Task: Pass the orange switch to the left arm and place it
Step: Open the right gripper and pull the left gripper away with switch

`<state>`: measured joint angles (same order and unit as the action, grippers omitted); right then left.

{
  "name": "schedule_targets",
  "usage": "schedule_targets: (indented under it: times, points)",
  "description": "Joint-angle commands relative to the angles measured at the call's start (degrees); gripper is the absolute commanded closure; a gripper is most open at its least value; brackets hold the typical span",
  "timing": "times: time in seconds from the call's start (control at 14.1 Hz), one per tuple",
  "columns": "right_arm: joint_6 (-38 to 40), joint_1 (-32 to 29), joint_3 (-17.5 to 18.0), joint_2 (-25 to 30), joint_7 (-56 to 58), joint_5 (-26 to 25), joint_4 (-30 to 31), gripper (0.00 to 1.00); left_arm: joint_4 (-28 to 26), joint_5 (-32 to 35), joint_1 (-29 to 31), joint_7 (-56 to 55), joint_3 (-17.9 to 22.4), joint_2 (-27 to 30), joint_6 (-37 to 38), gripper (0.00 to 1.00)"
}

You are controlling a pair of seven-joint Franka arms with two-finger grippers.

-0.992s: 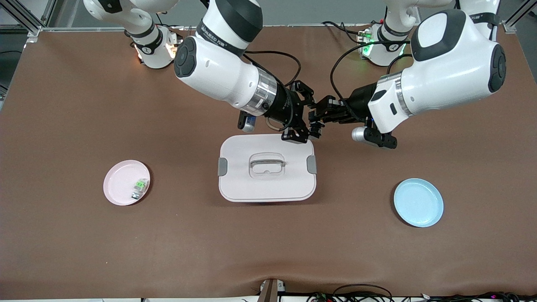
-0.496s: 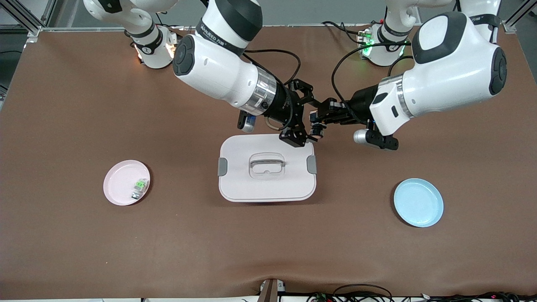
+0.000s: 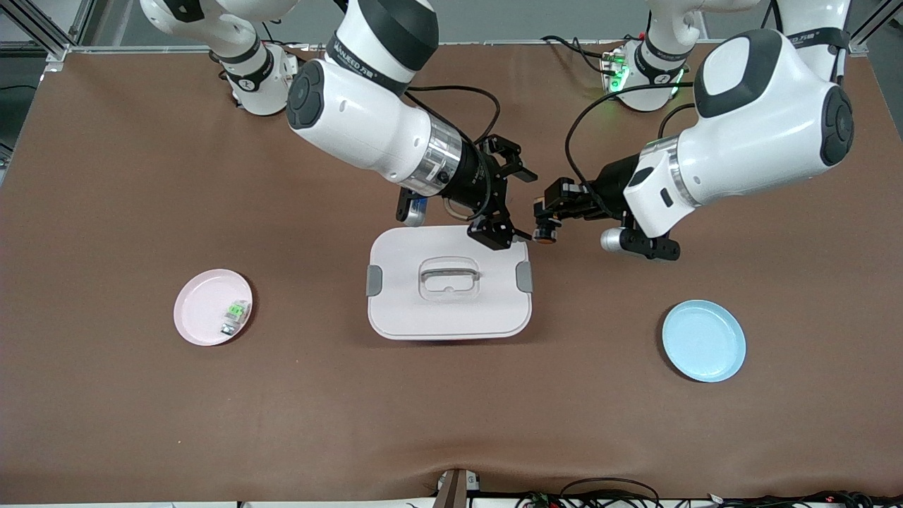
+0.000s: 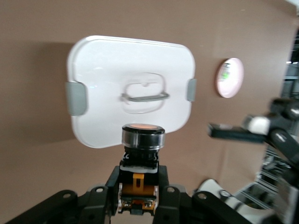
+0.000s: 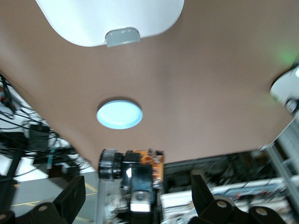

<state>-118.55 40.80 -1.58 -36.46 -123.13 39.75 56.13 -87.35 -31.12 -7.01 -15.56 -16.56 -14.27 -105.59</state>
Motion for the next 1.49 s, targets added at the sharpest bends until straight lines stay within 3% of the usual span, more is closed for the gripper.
schedule_targets:
  times: [0.0, 0.21, 0.5, 0.71, 0.99, 1.13, 1.42]
  points:
    - [8.3, -1.6, 0.1, 0.6, 13.3, 0.2, -1.4, 0.0, 0.3, 5.3, 0.1, -0.4, -0.3, -0.9, 0.1, 1.0]
    - [17.7, -2.1, -0.4, 2.7, 33.6, -0.7, -1.2, 0.0, 0.2, 12.5, 0.5, 0.6, -0.3, -2.0, 0.1, 1.0]
    - [23.1, -1.8, -0.4, 3.8, 60.5, -7.5, -1.1, 0.0, -1.9, 19.9, 1.1, 4.7, 0.1, -2.5, 0.2, 1.0]
    - [29.0, -3.4, 0.2, 3.8, 62.5, -7.0, -1.1, 0.0, -4.3, 23.0, 3.9, 11.5, 0.1, -2.4, 0.3, 1.0]
    - [30.6, -4.0, -2.6, 6.2, 65.4, -10.4, -1.1, 0.0, -5.6, 26.5, 7.1, 17.4, 0.1, -2.7, 0.2, 1.0]
    - [34.6, -6.4, -2.6, 6.8, 77.1, -13.9, -1.1, 0.0, -6.0, 28.6, 7.9, 19.9, 0.1, -2.8, 0.2, 1.0]
    - [39.5, -15.0, -2.6, 8.4, 95.6, -14.3, -1.2, 0.0, -6.3, 30.1, 11.4, 28.0, 0.2, -3.6, 0.2, 1.0]
